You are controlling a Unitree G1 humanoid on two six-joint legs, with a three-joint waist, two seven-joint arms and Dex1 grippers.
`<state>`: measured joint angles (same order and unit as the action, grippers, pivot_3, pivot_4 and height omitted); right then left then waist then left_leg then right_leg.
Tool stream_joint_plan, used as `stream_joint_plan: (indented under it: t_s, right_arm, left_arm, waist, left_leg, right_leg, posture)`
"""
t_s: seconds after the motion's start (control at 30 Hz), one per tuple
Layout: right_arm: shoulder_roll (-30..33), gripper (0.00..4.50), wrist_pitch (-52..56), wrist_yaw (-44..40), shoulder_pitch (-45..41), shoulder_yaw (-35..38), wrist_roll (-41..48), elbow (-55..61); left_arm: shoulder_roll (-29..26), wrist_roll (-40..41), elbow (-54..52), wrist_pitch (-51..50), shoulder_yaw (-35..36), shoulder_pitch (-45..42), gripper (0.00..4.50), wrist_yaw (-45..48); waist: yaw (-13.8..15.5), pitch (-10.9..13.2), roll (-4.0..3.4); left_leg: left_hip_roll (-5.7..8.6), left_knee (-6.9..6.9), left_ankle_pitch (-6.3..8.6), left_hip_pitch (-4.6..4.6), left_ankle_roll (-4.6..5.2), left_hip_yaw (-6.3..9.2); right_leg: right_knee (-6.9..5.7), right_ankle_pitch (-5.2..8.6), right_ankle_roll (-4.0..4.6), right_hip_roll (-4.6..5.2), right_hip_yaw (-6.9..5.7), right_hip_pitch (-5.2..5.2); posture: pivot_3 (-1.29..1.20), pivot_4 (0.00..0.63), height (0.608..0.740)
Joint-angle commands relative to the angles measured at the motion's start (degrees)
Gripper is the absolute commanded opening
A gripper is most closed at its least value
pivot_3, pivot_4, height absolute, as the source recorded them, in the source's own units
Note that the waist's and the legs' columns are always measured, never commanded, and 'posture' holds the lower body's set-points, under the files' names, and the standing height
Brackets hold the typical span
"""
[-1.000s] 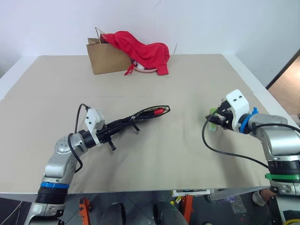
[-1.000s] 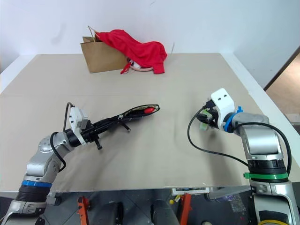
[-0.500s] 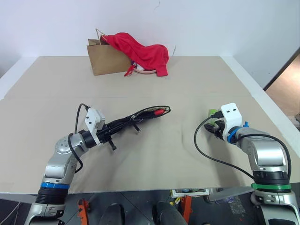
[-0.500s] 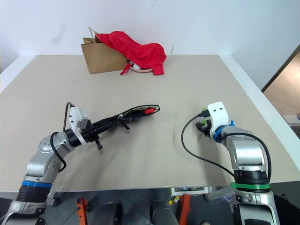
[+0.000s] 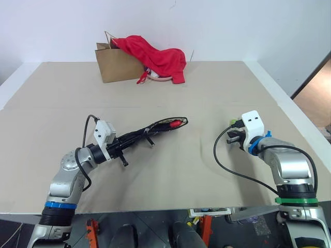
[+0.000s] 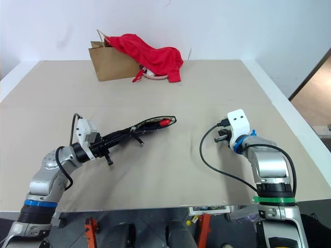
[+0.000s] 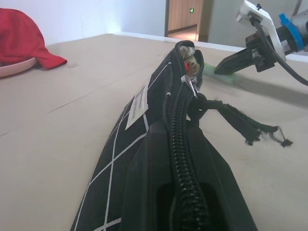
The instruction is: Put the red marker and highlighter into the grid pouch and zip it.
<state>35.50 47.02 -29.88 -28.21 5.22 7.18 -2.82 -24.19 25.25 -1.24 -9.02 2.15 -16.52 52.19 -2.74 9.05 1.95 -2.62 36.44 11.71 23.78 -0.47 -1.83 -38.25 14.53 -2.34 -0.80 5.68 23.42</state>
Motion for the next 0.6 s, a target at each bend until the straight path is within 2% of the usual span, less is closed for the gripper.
stream_joint_plan:
  t_s: [0.03, 0.1, 0.13, 0.17, 0.3, 0.33, 0.4, 0.6]
  right_arm:
    - [1.91, 0.1, -1.4, -0.25, -1.46, 0.38, -0.51, 0.26]
    - [2.6, 0.1, -2.57, 0.11, -1.63, 0.21, -1.19, -0.04]
    - [2.69, 0.65, -2.58, 0.09, -1.83, 0.51, -0.94, 0.18]
    - [2.6, 0.95, -2.24, 0.26, -2.2, 0.98, -0.55, 0.44]
    - [2.79, 2.77, -1.22, 2.33, -4.04, 2.14, -0.72, 0.96]
    - [2.59, 3.05, -0.3, 2.86, -4.43, 2.5, -0.48, 0.95]
    - [2.07, 4.2, 1.68, 2.65, -4.91, 2.88, 0.74, 0.97]
    - [-0.97, 4.2, 6.51, 6.36, -4.81, 4.89, 2.02, 0.32]
  left_arm:
    - [-0.2, 0.32, -1.7, 1.11, 0.55, -0.11, 0.0, 0.18]
    - [-0.12, 0.29, -1.69, 1.23, 0.5, 0.05, 0.0, 0.16]
    - [-0.1, 0.29, -1.71, 1.29, 0.49, 0.15, 0.0, 0.16]
    - [-0.1, 0.3, -1.72, 1.32, 0.5, 0.22, 0.0, 0.17]
    - [-0.13, 0.29, -1.66, 1.44, 0.59, 0.37, 0.0, 0.19]
    - [-0.12, 0.29, -1.65, 1.46, 0.61, 0.38, 0.0, 0.19]
    - [-0.1, 0.29, -1.34, 1.55, 0.65, 0.15, 0.0, 0.25]
    - [0.17, 0.23, -0.84, 1.93, 0.67, -0.06, 0.0, 0.16]
  waist:
    - [0.01, 0.0, 0.0]
    - [0.02, 0.0, 0.0]
    - [0.02, 0.0, 0.0]
    - [0.01, 0.0, 0.0]
    - [-0.01, 0.03, -0.04]
    - [0.01, 0.03, -0.04]
    - [0.01, 0.03, -0.04]
    - [0.01, 0.03, -0.04]
  left_leg:
    - [0.0, -0.01, 0.0, 0.01, 0.0, 0.02]
    - [0.01, -0.02, 0.01, 0.03, 0.01, 0.03]
    - [0.02, -0.02, 0.01, 0.05, 0.01, 0.05]
    - [0.02, -0.02, 0.01, 0.07, 0.01, 0.05]
    - [0.01, -0.02, 0.01, 0.06, 0.02, 0.02]
    - [0.01, -0.02, 0.01, 0.06, 0.01, 0.03]
    - [0.01, -0.02, 0.01, 0.06, 0.01, 0.05]
    - [0.01, -0.03, 0.02, 0.09, 0.02, 0.05]
  right_leg:
    - [0.0, 0.01, 0.01, 0.0, -0.01, 0.0]
    - [0.01, 0.01, 0.03, 0.01, -0.03, 0.01]
    - [0.02, 0.01, 0.03, 0.01, -0.04, 0.02]
    - [0.03, 0.02, 0.03, 0.01, -0.04, 0.03]
    - [0.03, 0.02, 0.01, 0.01, -0.02, 0.04]
    - [0.03, 0.02, 0.0, 0.01, -0.03, 0.04]
    - [0.03, 0.02, 0.01, 0.01, -0.04, 0.04]
    - [0.04, 0.02, 0.03, 0.02, -0.04, 0.05]
  posture:
    - [0.0, 0.15, 0.74]
    - [0.0, 0.15, 0.74]
    - [0.0, 0.15, 0.74]
    - [0.0, 0.15, 0.74]
    - [0.0, 0.15, 0.74]
    - [0.0, 0.15, 0.74]
    - [0.0, 0.15, 0.74]
    - [0.0, 0.15, 0.74]
